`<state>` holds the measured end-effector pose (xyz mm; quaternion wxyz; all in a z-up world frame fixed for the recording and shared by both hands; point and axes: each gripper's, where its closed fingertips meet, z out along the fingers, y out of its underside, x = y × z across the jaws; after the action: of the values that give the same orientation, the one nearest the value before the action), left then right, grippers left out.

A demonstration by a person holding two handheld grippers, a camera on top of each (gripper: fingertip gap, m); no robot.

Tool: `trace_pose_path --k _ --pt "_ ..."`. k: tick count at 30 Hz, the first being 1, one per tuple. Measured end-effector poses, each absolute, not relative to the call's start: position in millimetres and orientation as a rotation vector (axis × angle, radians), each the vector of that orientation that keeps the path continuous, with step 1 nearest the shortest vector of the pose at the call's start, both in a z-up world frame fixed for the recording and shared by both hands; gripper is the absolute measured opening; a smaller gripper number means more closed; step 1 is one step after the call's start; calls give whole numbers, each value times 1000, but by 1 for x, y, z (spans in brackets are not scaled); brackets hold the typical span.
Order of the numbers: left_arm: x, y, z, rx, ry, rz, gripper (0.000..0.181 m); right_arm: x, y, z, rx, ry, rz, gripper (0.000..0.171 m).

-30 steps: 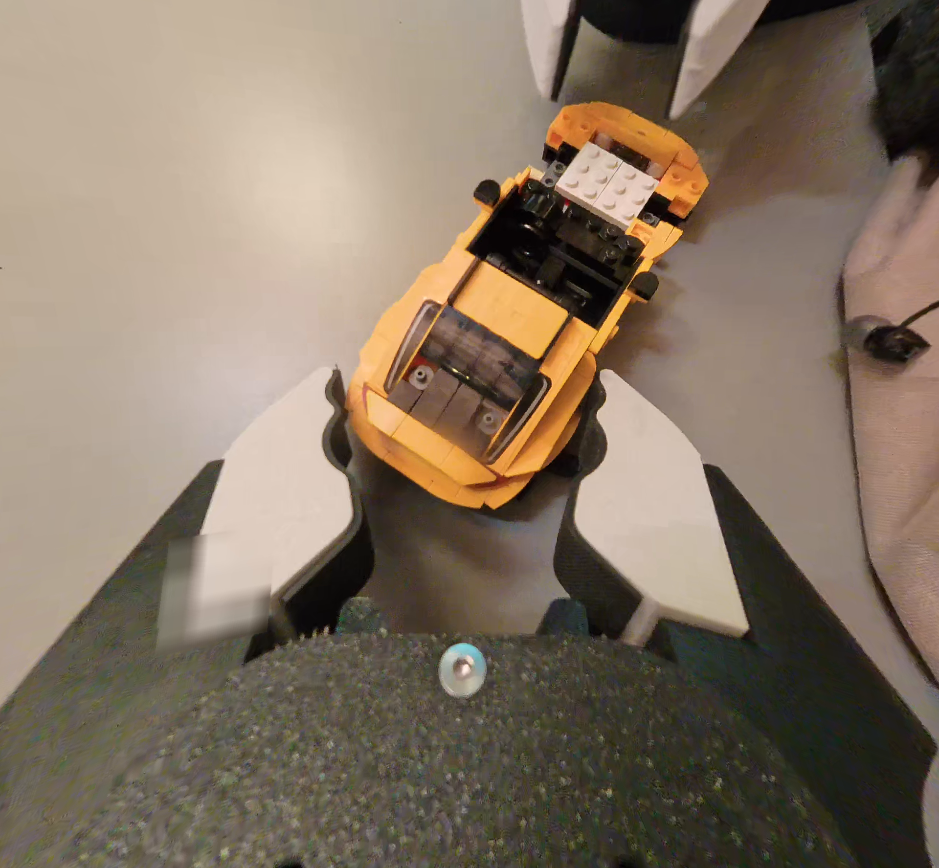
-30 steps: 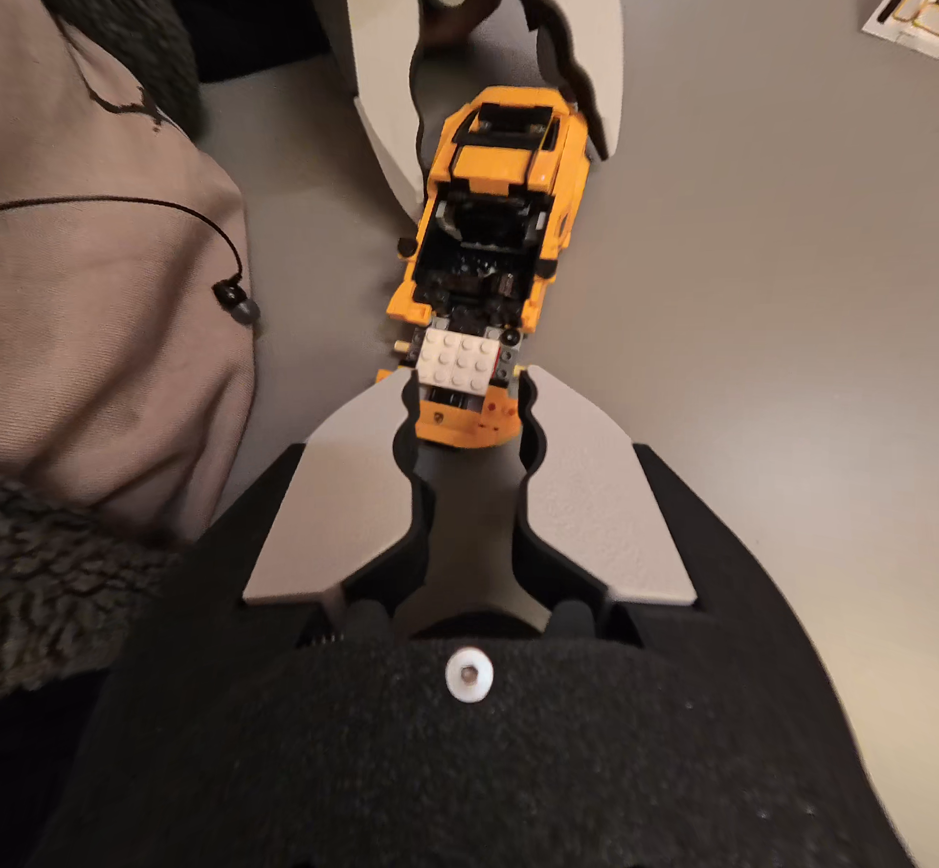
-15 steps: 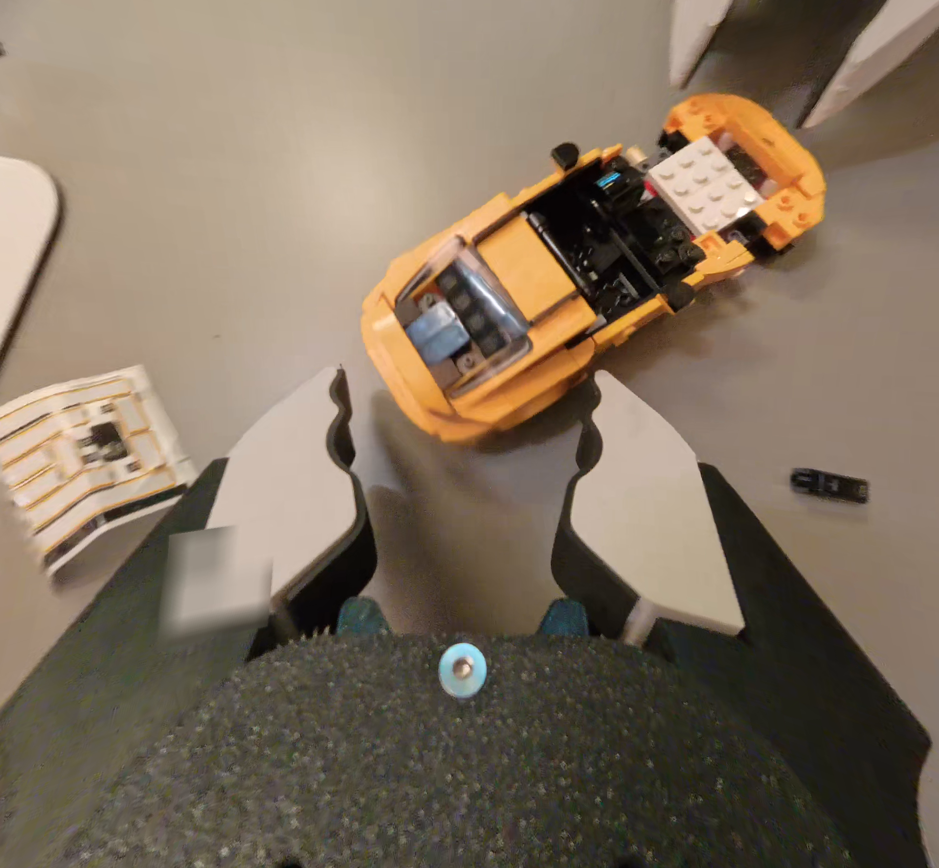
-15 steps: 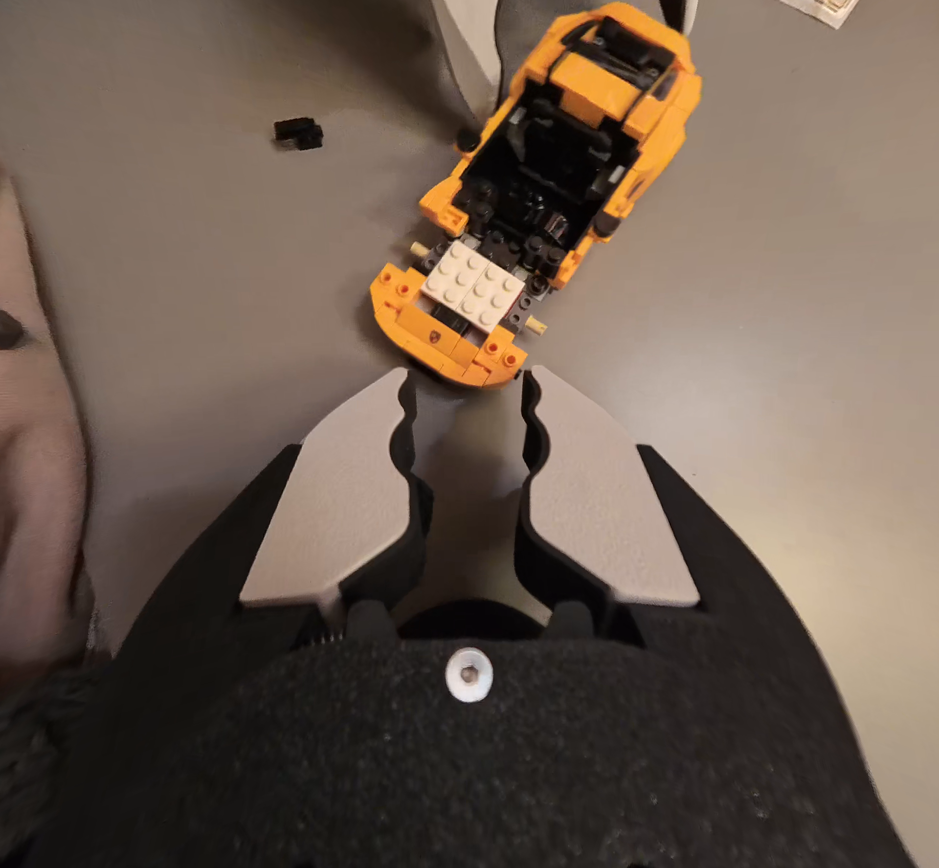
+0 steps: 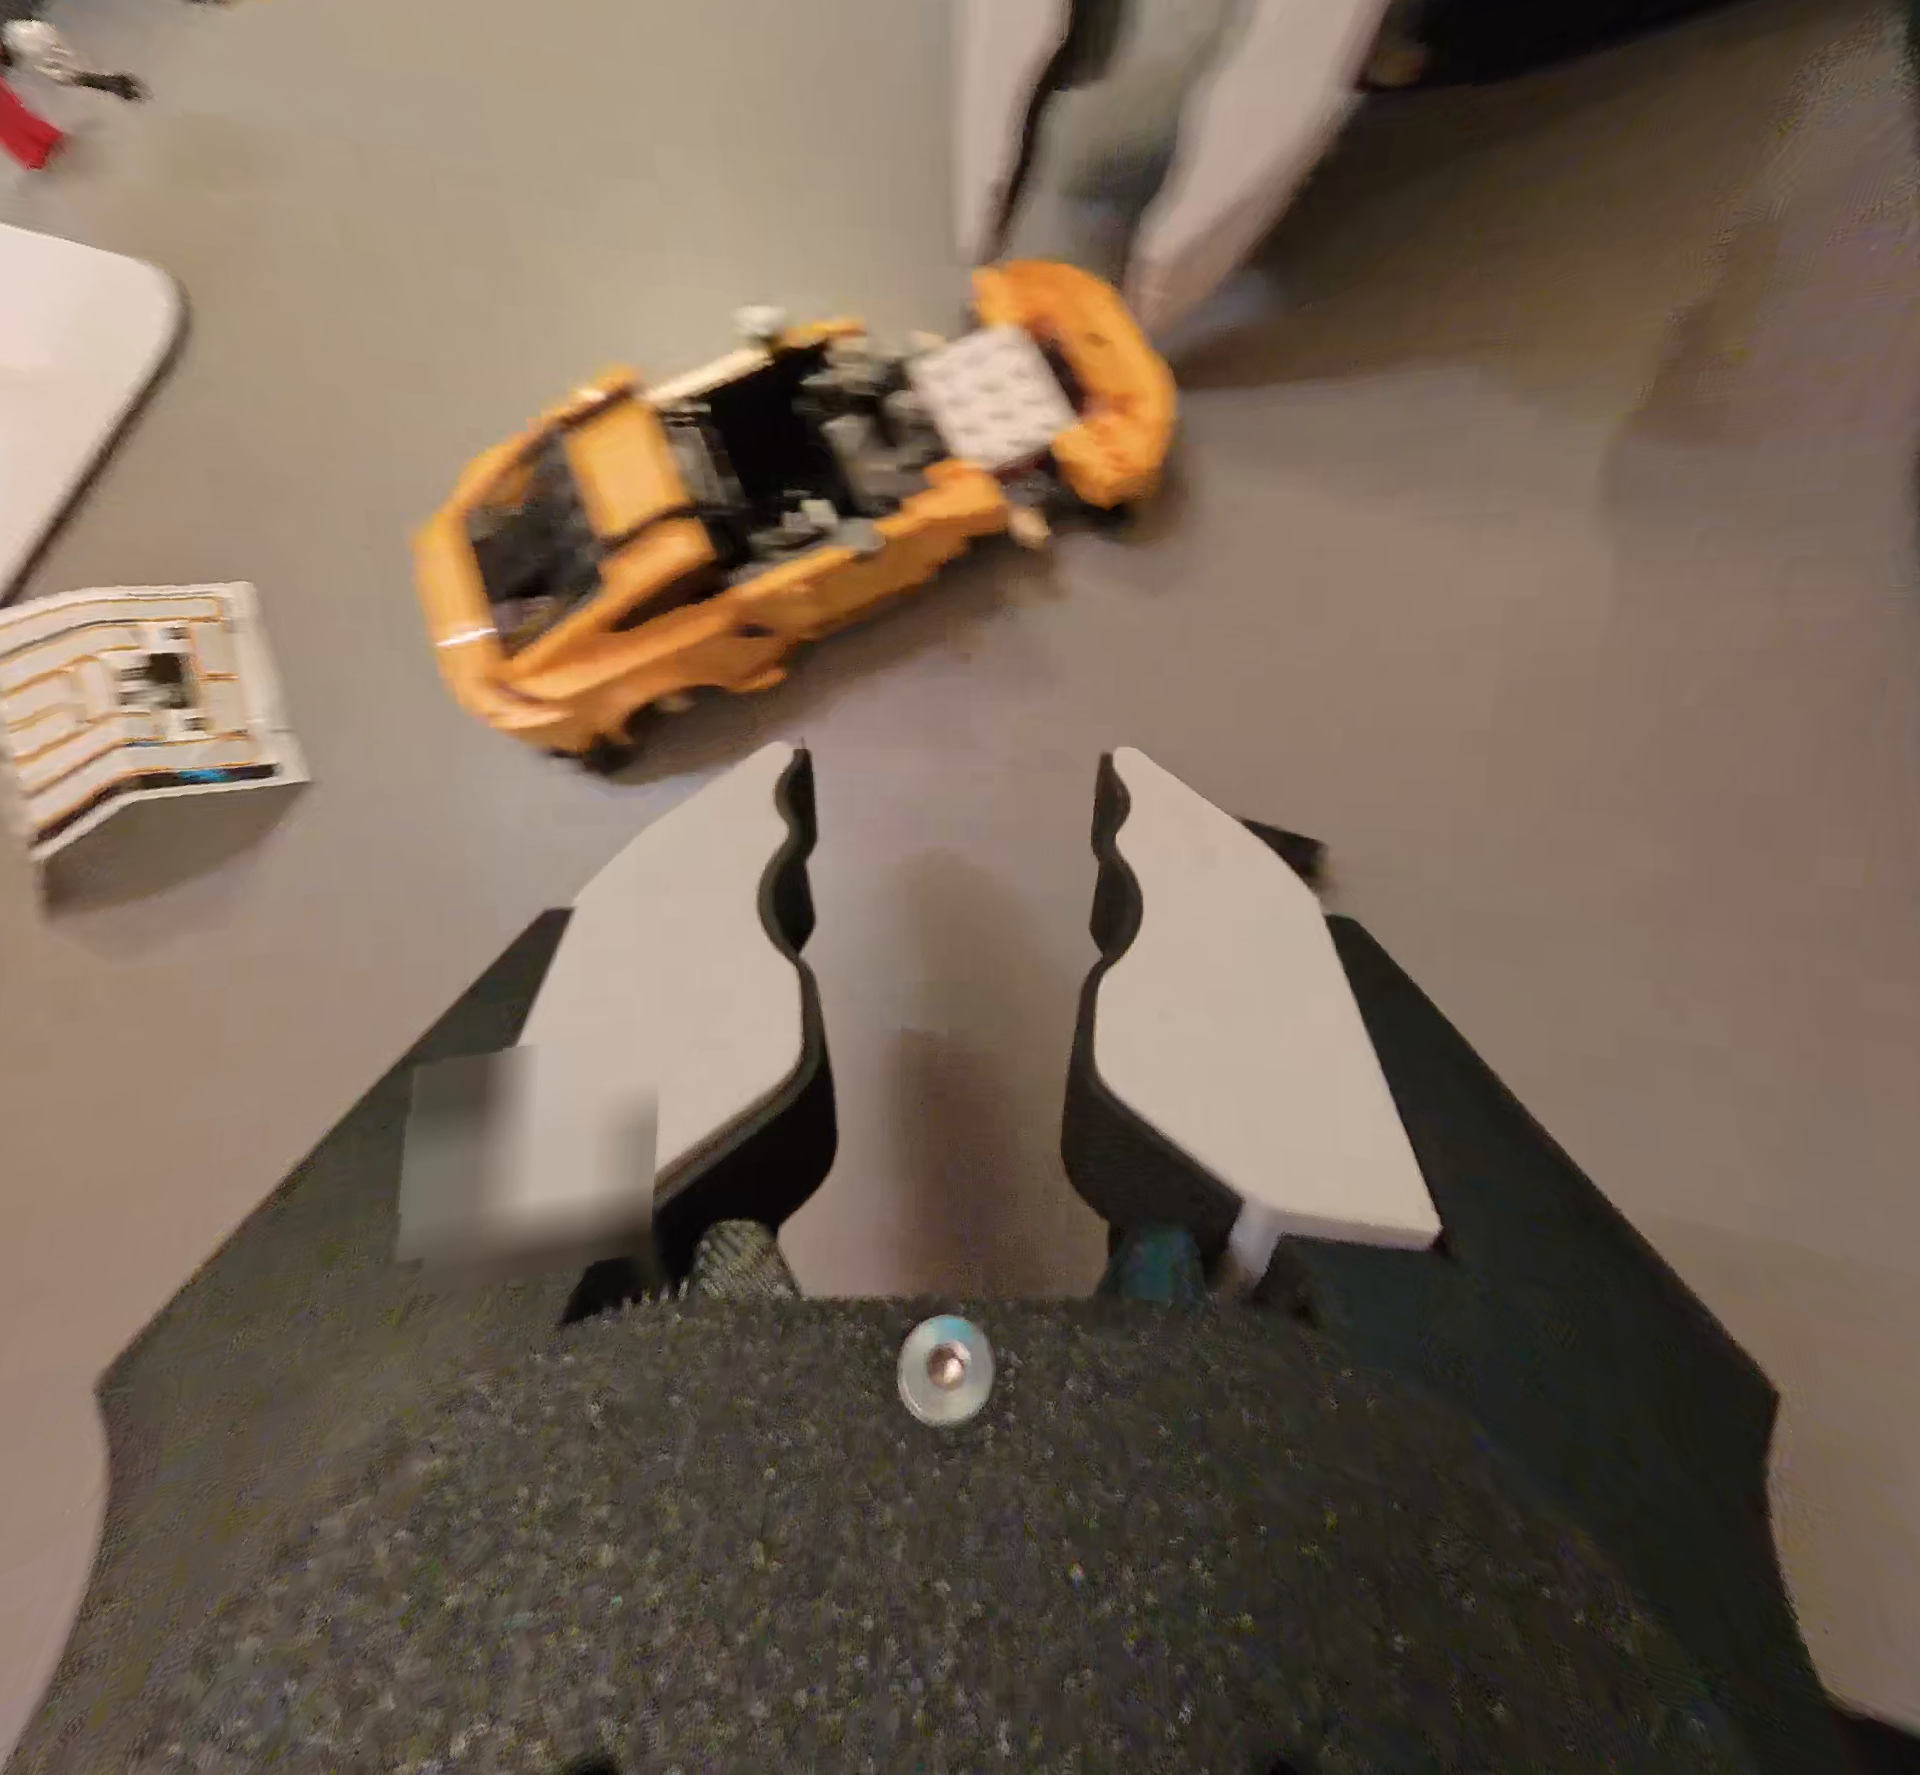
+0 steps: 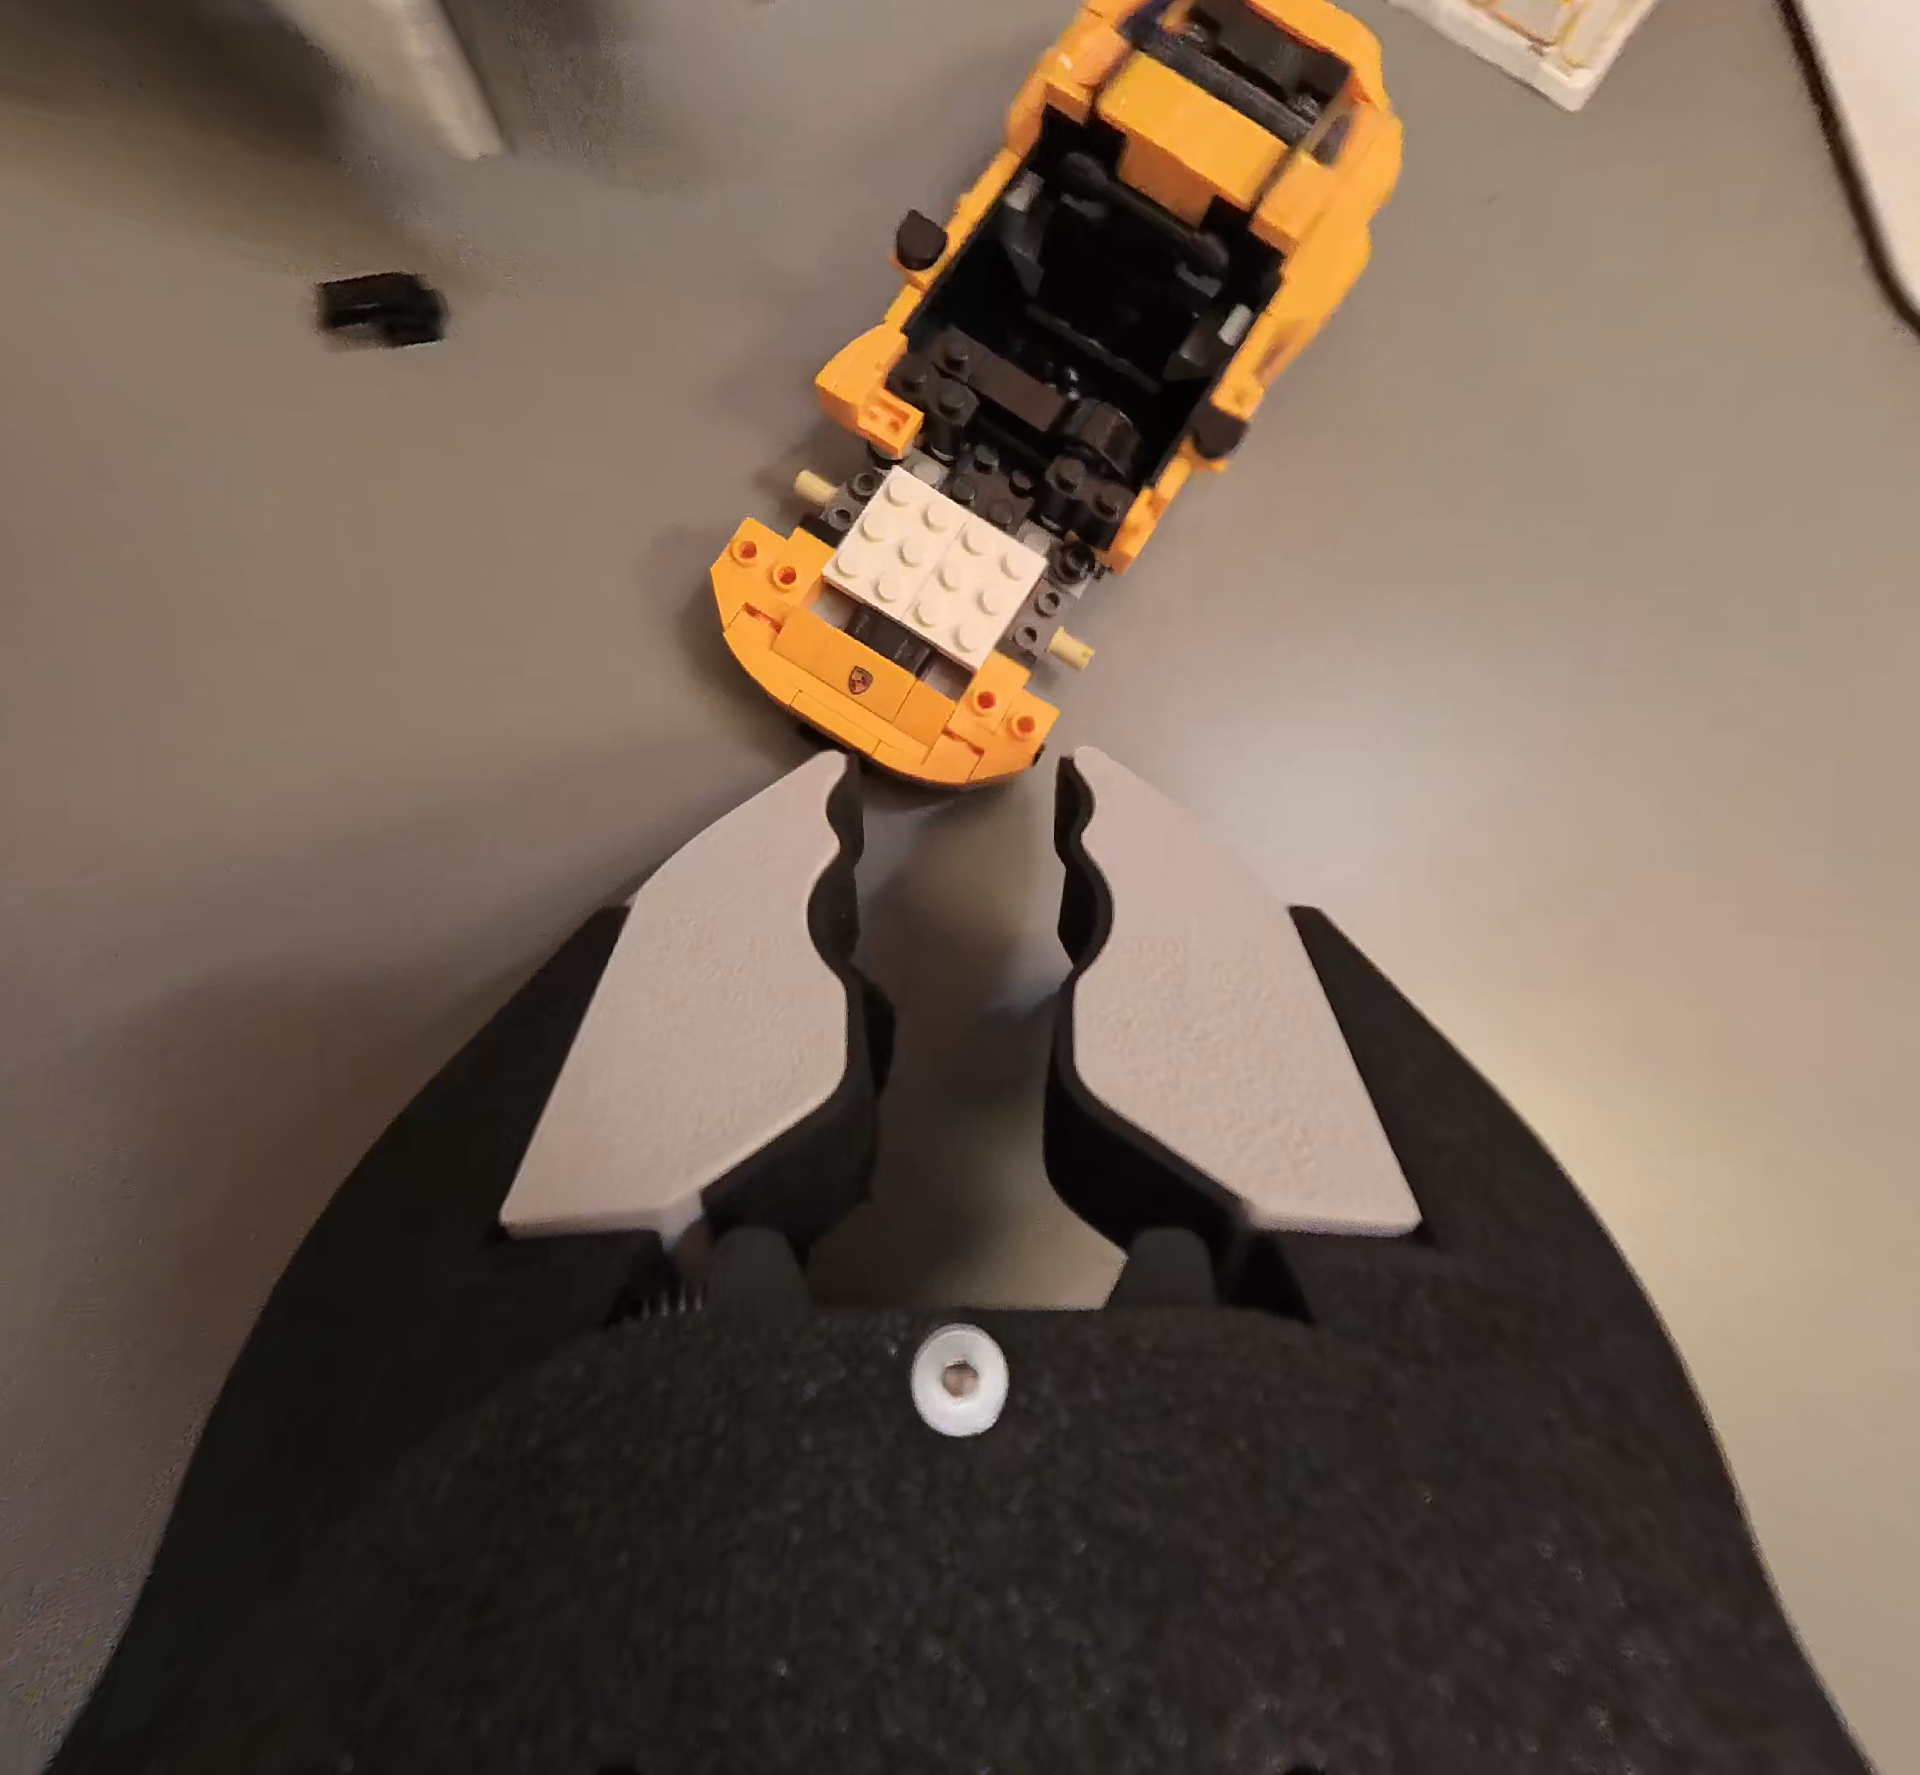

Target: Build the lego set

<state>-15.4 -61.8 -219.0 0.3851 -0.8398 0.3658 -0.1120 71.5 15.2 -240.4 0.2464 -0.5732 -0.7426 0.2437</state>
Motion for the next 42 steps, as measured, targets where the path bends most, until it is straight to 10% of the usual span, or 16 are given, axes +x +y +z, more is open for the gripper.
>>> trace_pose_path --k 10,18,34,42 --pt "22 -106 -236 -2157 1118 -471 40 55 47 -221 -1613 -1803 714 33" --pt "27 -104 -247 -2175 1165 -493 50 40 28 -247 -1781 -1824 658 86" --pt "-53 -33 -218 -1973 983 49 91 46 -13 -207 -2042 -2176 1522 70" --pt "-39 -37 -228 -1982 1097 -43 56 49 -21 -205 -2008 -2141 1799 70"
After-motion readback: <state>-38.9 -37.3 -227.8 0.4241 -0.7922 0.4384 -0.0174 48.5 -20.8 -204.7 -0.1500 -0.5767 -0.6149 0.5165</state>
